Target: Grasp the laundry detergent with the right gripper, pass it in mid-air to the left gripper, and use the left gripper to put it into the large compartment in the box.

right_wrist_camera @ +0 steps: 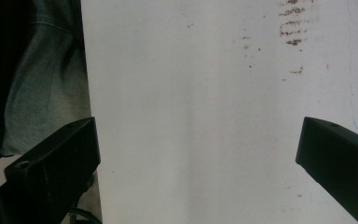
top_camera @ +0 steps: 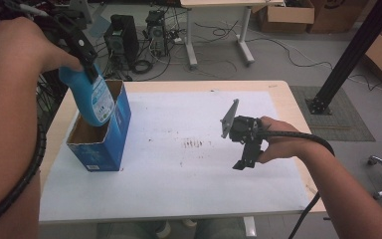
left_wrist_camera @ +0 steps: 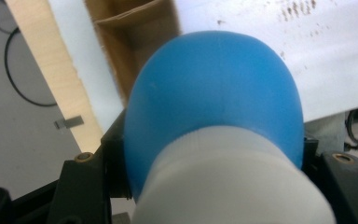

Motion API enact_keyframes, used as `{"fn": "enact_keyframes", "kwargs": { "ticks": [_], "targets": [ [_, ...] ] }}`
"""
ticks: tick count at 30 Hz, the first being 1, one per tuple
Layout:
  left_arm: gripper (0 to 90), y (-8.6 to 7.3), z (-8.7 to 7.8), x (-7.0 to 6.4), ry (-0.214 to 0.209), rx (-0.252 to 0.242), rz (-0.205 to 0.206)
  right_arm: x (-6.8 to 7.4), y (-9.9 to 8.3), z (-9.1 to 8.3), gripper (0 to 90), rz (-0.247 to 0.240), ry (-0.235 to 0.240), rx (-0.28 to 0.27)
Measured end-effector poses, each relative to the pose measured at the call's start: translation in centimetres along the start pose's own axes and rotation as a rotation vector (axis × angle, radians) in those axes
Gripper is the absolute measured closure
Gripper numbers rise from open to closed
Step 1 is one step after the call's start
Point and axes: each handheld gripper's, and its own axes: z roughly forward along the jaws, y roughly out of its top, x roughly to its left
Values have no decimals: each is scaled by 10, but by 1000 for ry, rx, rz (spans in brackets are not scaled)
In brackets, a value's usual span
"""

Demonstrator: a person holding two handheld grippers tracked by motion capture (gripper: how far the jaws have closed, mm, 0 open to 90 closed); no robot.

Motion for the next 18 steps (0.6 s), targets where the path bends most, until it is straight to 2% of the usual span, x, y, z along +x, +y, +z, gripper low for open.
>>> {"fn": "enact_keyframes", "kwargs": {
  "ticks": [3,7,14,18],
  "targets": [
    [384,1,5,7,18,3,-39,1,-1,0,0,0,4,-1],
    [384,2,14,16,35,11,-69,1,-2,1,0,1,5,8],
    [384,3,36,31,21,14,-119,0,-3,2,0,6,7,22],
    [384,4,55,37,12,34,-124,0,-3,3,0,6,8,26]
  ]
}}
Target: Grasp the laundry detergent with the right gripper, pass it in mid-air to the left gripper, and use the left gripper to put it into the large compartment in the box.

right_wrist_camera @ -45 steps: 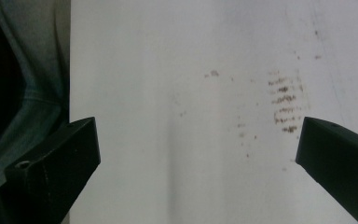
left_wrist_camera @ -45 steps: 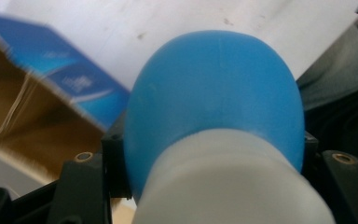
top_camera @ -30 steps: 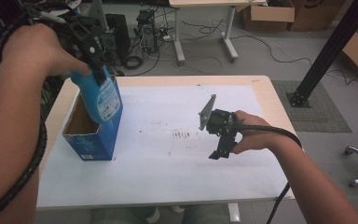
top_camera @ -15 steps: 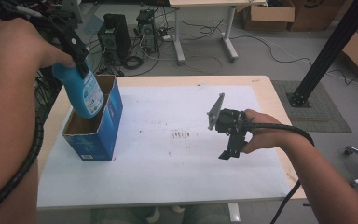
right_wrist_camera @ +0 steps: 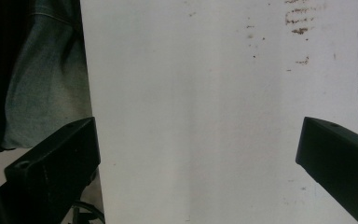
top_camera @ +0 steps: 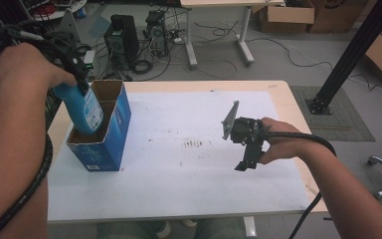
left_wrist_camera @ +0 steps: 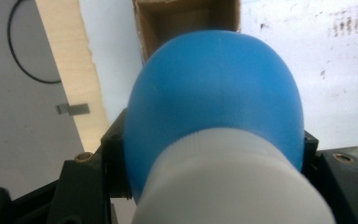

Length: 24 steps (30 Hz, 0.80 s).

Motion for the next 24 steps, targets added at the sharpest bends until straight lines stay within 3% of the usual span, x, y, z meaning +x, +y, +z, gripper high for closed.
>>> {"fn": "enact_keyframes", "kwargs": {
  "ticks": [11,17,24],
  "targets": [
    [384,4,55,4,-30,32,0,2,-4,6,0,8,0,-11],
    [384,7,85,8,-43,41,-24,4,-7,7,0,7,-4,-11],
    [384,11,108,8,-45,57,-27,5,-11,8,0,18,-3,-3]
  ]
}}
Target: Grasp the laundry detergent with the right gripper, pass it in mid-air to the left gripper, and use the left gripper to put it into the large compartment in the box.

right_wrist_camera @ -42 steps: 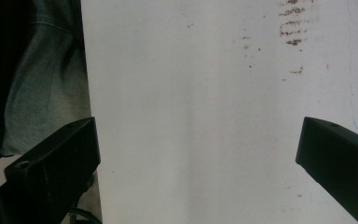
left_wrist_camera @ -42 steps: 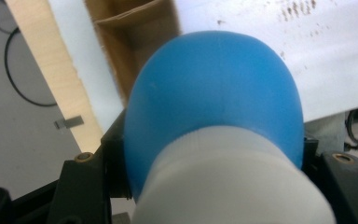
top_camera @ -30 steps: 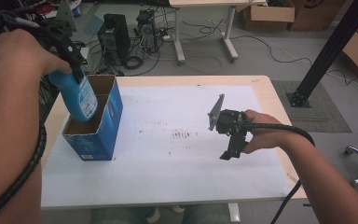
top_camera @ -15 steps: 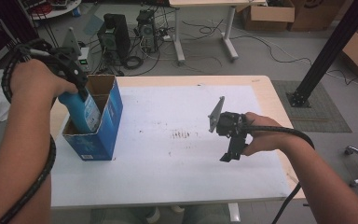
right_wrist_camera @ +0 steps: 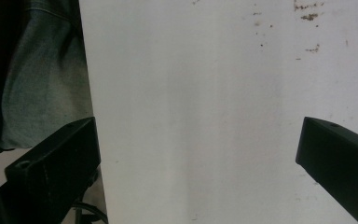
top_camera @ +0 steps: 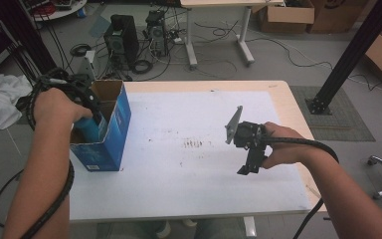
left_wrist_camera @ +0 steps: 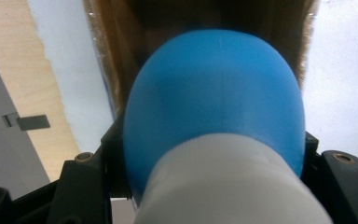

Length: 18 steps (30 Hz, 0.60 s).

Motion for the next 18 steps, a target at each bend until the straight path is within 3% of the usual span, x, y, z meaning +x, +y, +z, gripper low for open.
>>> {"fn": "enact_keyframes", "kwargs": {
  "ticks": [18],
  "targets": [
    [384,9,33,-2,29,4,17,4,-1,3,0,4,10,7]
  ]
}}
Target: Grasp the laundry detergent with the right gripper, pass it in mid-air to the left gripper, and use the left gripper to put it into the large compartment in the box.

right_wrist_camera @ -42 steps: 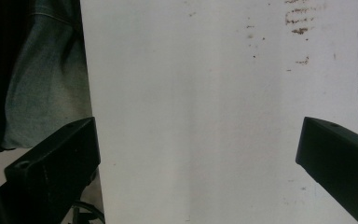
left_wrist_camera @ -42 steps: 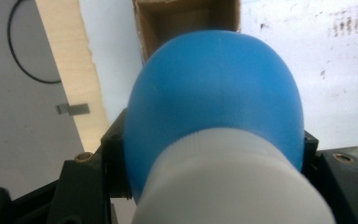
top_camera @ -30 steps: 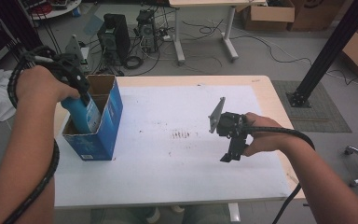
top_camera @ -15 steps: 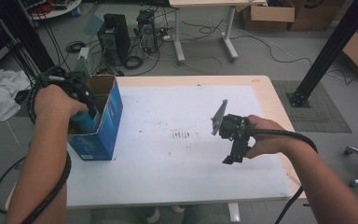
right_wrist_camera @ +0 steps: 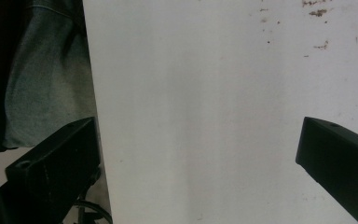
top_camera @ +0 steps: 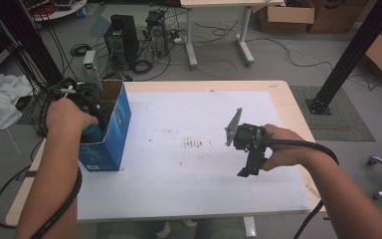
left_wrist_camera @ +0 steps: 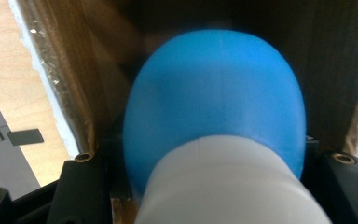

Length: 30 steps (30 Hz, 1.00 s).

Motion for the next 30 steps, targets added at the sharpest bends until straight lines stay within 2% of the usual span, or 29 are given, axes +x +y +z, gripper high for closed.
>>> {"fn": "enact_keyframes", "kwargs": {
  "ticks": [4,5,12,22,24,30],
  "targets": [
    [384,1,8,1,1,1,17,1,-4,0,0,9,0,1],
    [385,0,7,1,-2,-16,14,1,-4,0,0,12,-1,1],
    [384,-2,9,1,-2,-26,6,1,-5,-1,0,13,2,-4],
    [378,-5,9,0,-4,-47,21,2,-2,0,0,9,7,-4],
    [369,-6,8,-1,7,-61,18,3,-2,-1,0,9,6,-4],
    [322,-4,7,-2,9,-38,9,4,-3,-3,0,12,3,-4]
  ]
}}
